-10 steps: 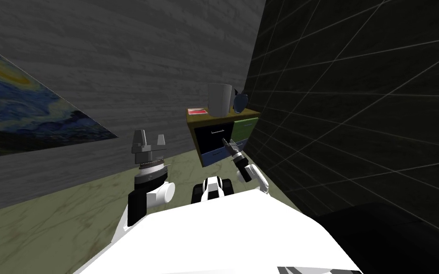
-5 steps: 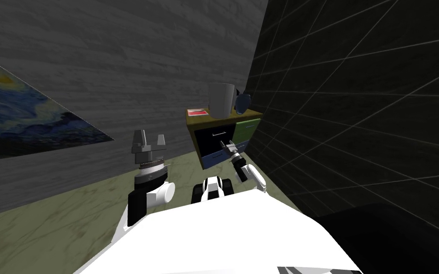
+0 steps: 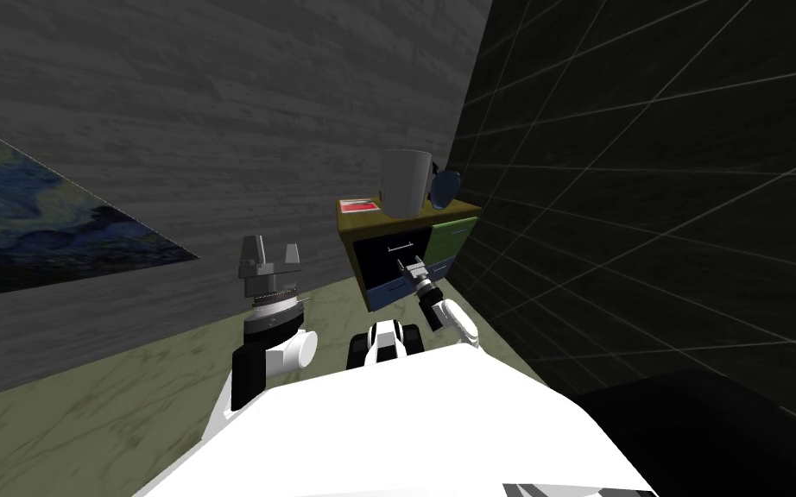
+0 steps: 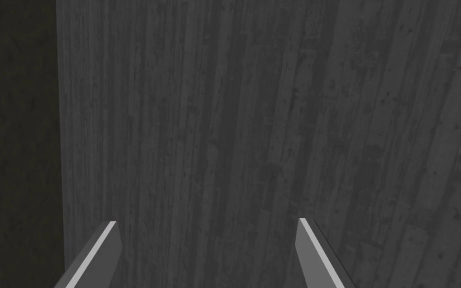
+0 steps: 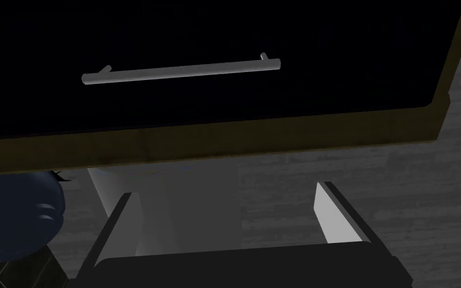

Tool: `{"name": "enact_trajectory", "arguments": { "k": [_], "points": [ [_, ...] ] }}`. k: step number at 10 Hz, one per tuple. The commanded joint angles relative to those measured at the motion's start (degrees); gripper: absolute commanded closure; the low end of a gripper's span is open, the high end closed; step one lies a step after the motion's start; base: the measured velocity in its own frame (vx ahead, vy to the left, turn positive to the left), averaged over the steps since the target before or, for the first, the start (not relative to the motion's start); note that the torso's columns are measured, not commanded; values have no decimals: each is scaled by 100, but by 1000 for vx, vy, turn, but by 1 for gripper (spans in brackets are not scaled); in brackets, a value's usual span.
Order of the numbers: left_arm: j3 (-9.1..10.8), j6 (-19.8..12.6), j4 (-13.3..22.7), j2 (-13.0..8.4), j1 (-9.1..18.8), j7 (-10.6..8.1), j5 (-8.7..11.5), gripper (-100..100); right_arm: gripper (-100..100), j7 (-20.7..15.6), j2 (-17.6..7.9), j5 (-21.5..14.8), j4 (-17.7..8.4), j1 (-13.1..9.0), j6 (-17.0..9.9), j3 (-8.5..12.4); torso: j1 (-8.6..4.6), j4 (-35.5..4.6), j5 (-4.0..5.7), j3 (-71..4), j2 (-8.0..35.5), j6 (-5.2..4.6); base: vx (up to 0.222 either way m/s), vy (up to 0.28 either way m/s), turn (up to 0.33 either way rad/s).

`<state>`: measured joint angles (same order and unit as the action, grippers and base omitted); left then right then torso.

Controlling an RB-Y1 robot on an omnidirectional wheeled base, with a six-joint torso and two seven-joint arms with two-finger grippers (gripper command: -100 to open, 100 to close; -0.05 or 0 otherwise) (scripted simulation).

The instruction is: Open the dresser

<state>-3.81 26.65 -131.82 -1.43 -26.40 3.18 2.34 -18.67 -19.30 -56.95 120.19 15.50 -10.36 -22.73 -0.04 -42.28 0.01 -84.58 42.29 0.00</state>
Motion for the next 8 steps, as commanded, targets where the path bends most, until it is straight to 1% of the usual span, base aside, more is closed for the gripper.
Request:
{"name": "enact_trajectory", "arguments": {
  "k": [1, 2, 3, 5, 6, 7, 8],
  "points": [
    [0, 0, 0, 0, 1, 0, 0, 0, -100, -238, -119, -403, -106, -86, -296, -203, -3, -5, 1, 10, 16, 0, 72, 8, -7],
    [0, 0, 0, 0, 0, 0, 0, 0, -100, -238, -119, -569, -106, -86, -296, -203, 0, -3, 1, 6, 5, 0, 82, 12, -3],
    [0, 0, 0, 0, 0, 0, 0, 0, -100, -440, -222, -753, -201, -157, -529, -381, 4, 0, -1, 0, -2, 0, 116, 33, -5],
    [0, 0, 0, 0, 0, 0, 0, 0, -100, -440, -222, -944, -201, -157, -544, -381, 10, 2, -3, -3, -4, 0, 64, 27, 0],
    [0, 0, 0, 0, 1, 0, 0, 0, -100, -636, -324, -1169, -298, -225, -786, -557, 1, -5, 0, 10, 17, 0, 57, 28, 0],
    [0, 0, 0, 0, 1, 0, 0, 0, -100, -636, -324, -1304, -298, -225, -786, -557, 3, -4, 0, 8, 9, 0, 64, 17, -1],
    [0, 0, 0, 0, 1, 0, 0, 0, -100, -826, -426, -1507, -396, -291, -1021, -731, -1, -1, 0, 2, 2, 0, 76, 14, 3]
  ]
}}
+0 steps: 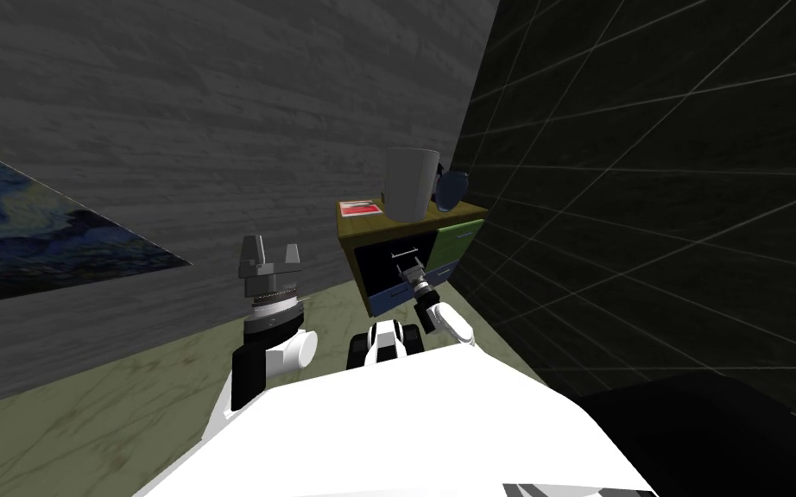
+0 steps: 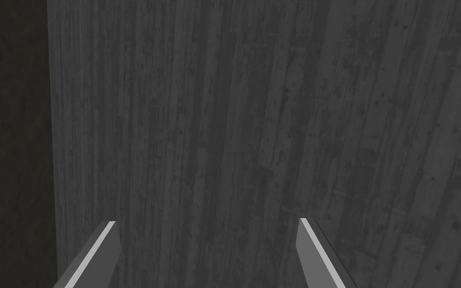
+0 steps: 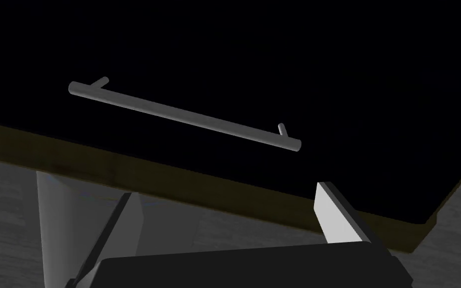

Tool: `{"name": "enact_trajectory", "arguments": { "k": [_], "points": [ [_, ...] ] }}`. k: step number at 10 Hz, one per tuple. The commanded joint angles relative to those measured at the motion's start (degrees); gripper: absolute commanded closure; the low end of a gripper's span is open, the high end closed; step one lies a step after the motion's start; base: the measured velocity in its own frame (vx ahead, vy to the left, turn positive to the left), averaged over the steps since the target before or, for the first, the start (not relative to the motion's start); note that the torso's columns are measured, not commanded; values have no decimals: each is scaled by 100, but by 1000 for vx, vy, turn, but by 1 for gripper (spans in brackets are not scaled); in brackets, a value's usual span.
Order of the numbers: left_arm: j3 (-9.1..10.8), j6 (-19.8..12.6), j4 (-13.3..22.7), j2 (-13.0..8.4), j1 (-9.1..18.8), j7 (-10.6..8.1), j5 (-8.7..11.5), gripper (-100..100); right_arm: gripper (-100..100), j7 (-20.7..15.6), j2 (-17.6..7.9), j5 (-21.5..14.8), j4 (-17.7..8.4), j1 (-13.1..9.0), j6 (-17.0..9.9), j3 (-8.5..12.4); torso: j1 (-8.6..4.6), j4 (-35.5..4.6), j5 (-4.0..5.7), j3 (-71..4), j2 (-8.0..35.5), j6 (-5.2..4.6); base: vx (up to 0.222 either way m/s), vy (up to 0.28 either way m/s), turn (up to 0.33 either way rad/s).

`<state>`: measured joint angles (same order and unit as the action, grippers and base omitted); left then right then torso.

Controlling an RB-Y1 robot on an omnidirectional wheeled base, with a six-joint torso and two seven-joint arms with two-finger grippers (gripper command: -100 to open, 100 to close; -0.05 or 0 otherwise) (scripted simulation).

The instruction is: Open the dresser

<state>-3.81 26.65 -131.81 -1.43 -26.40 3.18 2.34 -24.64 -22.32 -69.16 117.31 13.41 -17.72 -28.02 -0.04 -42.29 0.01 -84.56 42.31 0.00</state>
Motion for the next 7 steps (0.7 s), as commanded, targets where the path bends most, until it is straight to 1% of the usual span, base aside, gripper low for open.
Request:
{"name": "enact_trajectory", "arguments": {
  "k": [1, 2, 3, 4, 5, 6, 7],
  "points": [
    [0, 0, 0, 0, 0, 0, 0, 0, -100, -229, -124, -428, -108, -82, -285, -202, 1, 2, 0, -5, -8, 0, 72, 9, 2],
    [0, 0, 0, 0, 0, 0, 0, 0, -100, -413, -223, -625, -206, -145, -514, -374, 1, 2, 0, -5, -6, 0, 77, 7, 5],
    [0, 0, 0, 0, 0, 0, 0, 0, -100, -413, -223, -755, -206, -145, -514, -374, 3, 2, 0, -4, -6, 0, 65, 12, 5],
    [0, 0, 0, 0, 0, 0, 0, 0, -100, -590, -320, -947, -305, -204, -734, -542, 5, 0, -1, 0, 1, 0, 64, 12, 8],
    [0, 0, 0, 0, 0, 0, 0, 0, -100, -590, -320, -1064, -305, -204, -734, -542, 6, 0, -1, 1, 1, 0, 56, 8, 5],
    [0, 0, 0, 0, 0, 0, 0, 0, -100, -760, -415, -1287, -403, -261, -947, -707, 4, -1, -1, 2, 3, 0, 63, 12, 10],
    [0, 0, 0, 0, 0, 0, 0, 0, -100, -760, -415, -1355, -403, -261, -947, -707, 5, 0, -1, 0, -1, 1, 50, 3, 8]
  ]
}}
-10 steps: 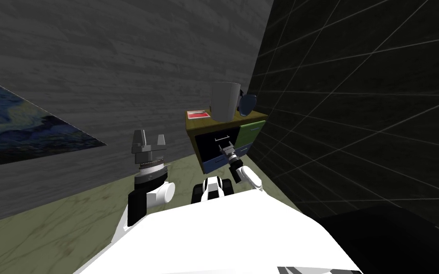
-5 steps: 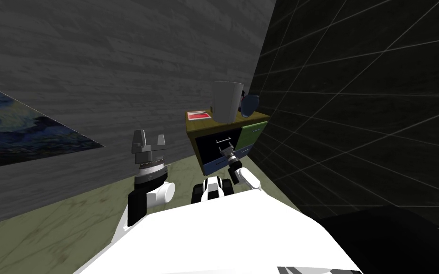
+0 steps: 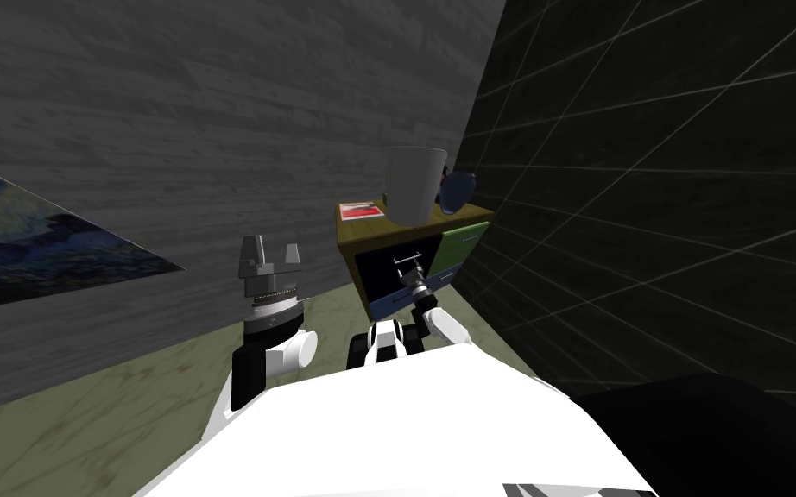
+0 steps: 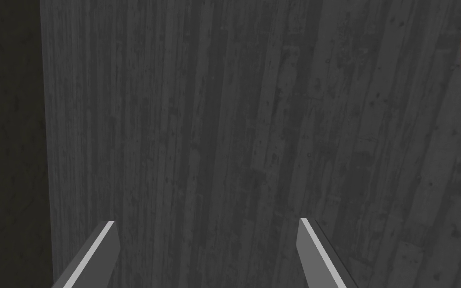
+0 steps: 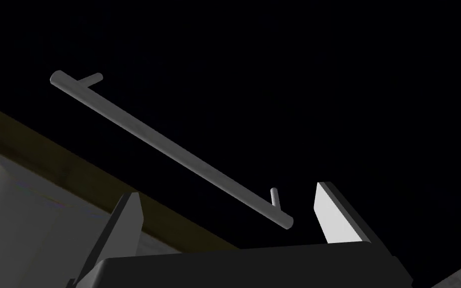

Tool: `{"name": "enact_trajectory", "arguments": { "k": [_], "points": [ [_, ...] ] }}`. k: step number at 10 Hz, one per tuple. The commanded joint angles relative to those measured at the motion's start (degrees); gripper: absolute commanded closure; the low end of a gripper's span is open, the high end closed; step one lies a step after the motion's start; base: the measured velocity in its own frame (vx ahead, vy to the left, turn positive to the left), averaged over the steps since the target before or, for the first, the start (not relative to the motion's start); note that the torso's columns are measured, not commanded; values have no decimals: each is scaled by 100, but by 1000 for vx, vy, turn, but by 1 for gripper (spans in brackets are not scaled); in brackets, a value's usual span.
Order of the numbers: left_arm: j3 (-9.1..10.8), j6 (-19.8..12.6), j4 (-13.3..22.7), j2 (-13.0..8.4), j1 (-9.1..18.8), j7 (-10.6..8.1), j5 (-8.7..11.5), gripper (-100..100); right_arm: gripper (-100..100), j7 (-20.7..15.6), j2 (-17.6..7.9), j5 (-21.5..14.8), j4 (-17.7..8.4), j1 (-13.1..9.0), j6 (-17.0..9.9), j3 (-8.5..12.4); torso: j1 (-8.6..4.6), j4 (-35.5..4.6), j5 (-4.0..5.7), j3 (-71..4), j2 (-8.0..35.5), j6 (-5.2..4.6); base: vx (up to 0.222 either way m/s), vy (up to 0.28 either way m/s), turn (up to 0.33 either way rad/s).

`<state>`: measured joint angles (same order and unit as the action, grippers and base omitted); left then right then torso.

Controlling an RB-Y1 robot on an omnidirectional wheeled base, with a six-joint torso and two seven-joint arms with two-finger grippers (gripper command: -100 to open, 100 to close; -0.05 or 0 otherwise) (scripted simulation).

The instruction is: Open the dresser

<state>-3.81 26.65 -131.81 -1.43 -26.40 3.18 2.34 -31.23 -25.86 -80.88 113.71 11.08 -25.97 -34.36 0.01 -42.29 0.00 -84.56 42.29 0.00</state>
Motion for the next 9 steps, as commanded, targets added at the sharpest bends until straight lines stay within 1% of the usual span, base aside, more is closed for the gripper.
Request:
{"name": "enact_trajectory", "arguments": {
  "k": [1, 2, 3, 5, 6, 8, 9],
  "points": [
    [0, 0, 0, 0, 0, 0, 0, 0, -100, -264, -152, -404, -142, -82, -326, -234, -3, 0, 0, 1, 2, -1, 43, 0, 15],
    [0, 0, 0, 0, 0, 0, 0, 0, -100, -420, -238, -586, -238, -132, -496, -391, -3, -1, 1, 1, 3, 0, 57, 3, 21],
    [0, 0, 0, 0, 0, 0, 0, 0, -100, -420, -238, -714, -238, -132, -522, -391, -2, 1, 0, -2, -3, 0, 46, -3, 10],
    [0, 0, 0, 0, 0, 0, 0, 0, -100, -709, -397, -1103, -417, -223, -883, -691, -2, 0, 0, 1, 2, 0, 40, -6, 24],
    [0, 0, 0, 0, 0, 0, 0, 0, -100, -709, -397, -1182, -417, -223, -886, -691, -1, 0, 0, 0, 1, 0, 26, -5, 12],
    [0, 0, 0, 0, 1, 0, 0, 0, -100, -970, -536, -1547, -575, -303, -1214, -969, -1, -1, 0, 2, 3, 0, 23, -9, 26],
    [0, 0, 0, 0, 0, 0, 0, 0, -100, -970, -536, -1594, -575, -303, -1214, -969, -2, 0, 0, 0, 1, 0, 17, -9, 10]
  ]
}}
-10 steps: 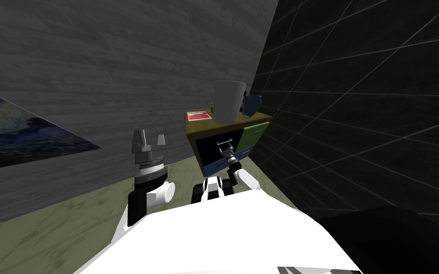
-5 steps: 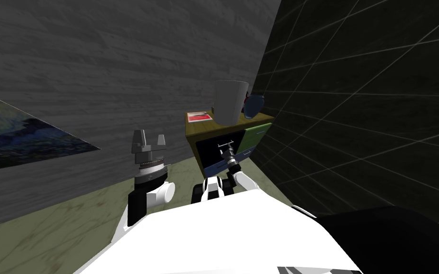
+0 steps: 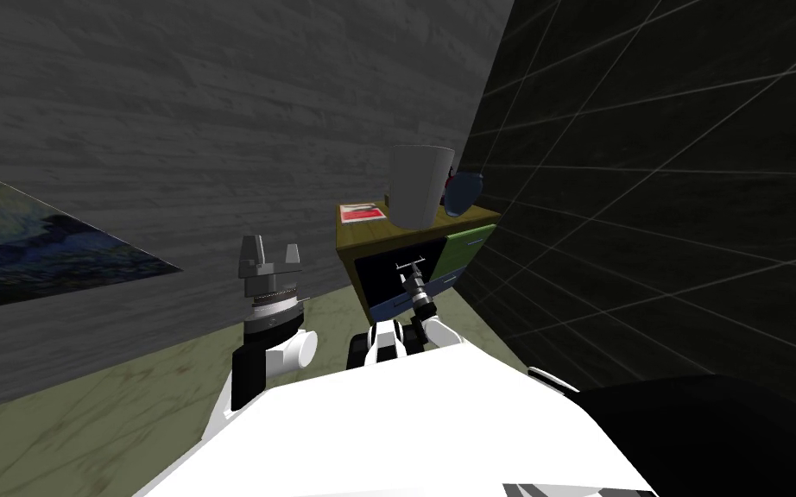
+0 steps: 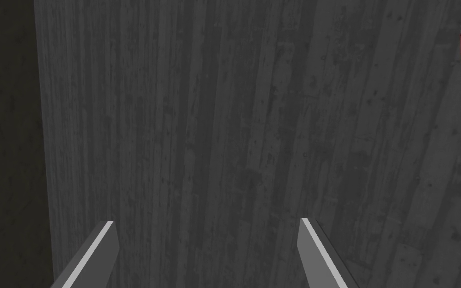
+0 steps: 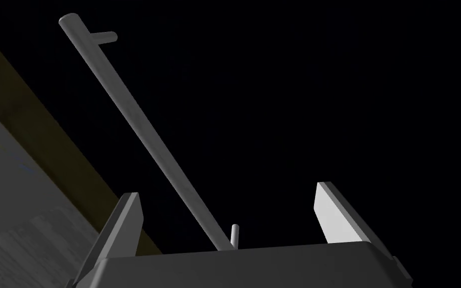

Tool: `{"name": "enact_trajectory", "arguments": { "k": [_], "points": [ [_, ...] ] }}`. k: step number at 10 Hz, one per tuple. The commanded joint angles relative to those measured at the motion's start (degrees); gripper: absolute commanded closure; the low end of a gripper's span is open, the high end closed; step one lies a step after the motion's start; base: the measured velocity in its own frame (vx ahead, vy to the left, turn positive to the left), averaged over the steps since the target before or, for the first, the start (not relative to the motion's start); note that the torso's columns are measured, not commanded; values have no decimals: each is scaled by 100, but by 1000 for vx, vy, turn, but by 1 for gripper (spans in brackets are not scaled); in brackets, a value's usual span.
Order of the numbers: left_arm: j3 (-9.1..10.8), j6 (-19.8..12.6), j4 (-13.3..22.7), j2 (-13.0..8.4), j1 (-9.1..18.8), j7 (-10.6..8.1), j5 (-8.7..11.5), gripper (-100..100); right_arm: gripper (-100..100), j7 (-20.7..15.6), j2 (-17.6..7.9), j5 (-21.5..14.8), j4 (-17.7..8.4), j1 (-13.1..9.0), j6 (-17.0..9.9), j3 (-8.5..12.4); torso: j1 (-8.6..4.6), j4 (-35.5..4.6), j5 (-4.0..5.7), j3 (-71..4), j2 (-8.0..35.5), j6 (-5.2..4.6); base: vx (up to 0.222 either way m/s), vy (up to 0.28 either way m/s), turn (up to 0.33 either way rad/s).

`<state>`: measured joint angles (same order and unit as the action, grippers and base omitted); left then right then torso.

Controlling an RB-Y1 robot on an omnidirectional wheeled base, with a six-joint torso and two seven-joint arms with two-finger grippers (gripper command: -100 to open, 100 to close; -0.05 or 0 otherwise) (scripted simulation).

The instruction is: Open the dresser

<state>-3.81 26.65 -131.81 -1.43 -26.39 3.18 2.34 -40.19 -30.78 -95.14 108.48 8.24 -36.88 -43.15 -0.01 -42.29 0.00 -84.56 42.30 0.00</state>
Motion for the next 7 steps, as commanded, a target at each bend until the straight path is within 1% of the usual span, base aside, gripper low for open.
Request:
{"name": "enact_trajectory", "arguments": {
  "k": [1, 4, 7],
  "points": [
    [0, 0, 0, 0, 0, 0, 0, 0, -100, -193, -108, -355, -122, -54, -273, -219, 1, 0, 0, 0, 0, 0, 13, -10, 15],
    [0, 0, 0, 0, 0, 0, 0, 0, -100, -507, -284, -846, -292, -144, -661, -561, -1, 1, 0, -1, -2, 0, 16, -16, 32],
    [0, 0, 0, 0, 0, 0, 0, 0, -100, -747, -456, -1229, -398, -211, -952, -822, 3, 0, -1, -1, -1, 0, 17, -10, 21]
  ]
}}
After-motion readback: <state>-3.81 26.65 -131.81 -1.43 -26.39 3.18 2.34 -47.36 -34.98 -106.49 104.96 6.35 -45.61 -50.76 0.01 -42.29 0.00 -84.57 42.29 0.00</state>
